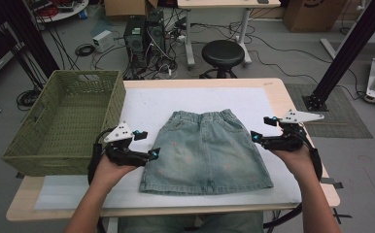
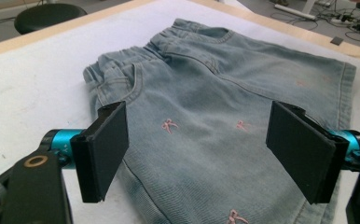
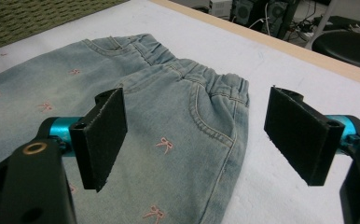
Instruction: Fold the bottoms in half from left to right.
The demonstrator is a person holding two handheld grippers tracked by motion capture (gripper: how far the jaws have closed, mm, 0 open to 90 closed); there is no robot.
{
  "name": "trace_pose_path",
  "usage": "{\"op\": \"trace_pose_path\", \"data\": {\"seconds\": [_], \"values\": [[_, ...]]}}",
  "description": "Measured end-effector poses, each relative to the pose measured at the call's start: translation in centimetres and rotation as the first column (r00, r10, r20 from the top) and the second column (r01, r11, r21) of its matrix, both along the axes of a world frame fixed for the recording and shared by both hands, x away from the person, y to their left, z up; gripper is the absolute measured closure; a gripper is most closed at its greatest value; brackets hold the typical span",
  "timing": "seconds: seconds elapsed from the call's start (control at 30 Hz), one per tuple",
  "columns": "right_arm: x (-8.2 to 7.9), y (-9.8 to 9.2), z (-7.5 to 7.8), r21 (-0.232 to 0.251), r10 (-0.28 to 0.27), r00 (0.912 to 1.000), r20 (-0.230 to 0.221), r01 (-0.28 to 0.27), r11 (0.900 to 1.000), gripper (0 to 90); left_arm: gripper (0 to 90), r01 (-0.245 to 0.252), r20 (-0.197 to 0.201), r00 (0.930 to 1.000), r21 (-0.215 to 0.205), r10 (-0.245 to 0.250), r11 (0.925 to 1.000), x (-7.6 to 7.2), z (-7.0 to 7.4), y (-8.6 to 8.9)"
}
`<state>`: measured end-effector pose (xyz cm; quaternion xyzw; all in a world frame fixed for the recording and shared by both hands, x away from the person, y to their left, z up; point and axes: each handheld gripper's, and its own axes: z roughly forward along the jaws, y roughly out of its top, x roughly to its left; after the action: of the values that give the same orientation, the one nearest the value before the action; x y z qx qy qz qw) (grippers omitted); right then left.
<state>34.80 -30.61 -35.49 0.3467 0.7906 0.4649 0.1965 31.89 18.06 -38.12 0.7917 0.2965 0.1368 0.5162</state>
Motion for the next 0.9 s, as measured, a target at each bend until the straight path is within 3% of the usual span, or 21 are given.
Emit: {"op": "trace_pose_path", "data": {"seconds": [0.27, 0.47, 0.7, 0.9], "values": [[0.0, -0.1, 0.0, -0.007, 0.001, 1.0000, 0.007, -0.001, 1.000, 21.5, 21.2, 0.018, -0.048, 0.9987, 0.041, -0.016, 0.9990, -0.8, -1.8, -0.6], [0.5, 0.5, 0.2, -0.019, 0.014, 0.9998, 0.013, -0.014, 1.000, 21.5, 21.2, 0.001, -0.103, 0.9947, 0.062, 0.005, 0.9981, -1.6, -3.6, 0.5], [1.8, 2.1, 0.5, -0.029, 0.037, 0.9992, 0.010, -0.037, 0.999, 21.5, 21.5, -0.008, -0.181, 0.9832, 0.084, 0.023, 0.9964, -2.4, -5.6, 1.3], [2.9, 3.4, 1.1, -0.045, 0.054, 0.9985, 0.011, -0.053, 0.998, 21.5, 23.0, -0.007, -0.227, 0.9733, 0.116, 0.033, 0.9933, -2.8, -6.2, 1.5]]}}
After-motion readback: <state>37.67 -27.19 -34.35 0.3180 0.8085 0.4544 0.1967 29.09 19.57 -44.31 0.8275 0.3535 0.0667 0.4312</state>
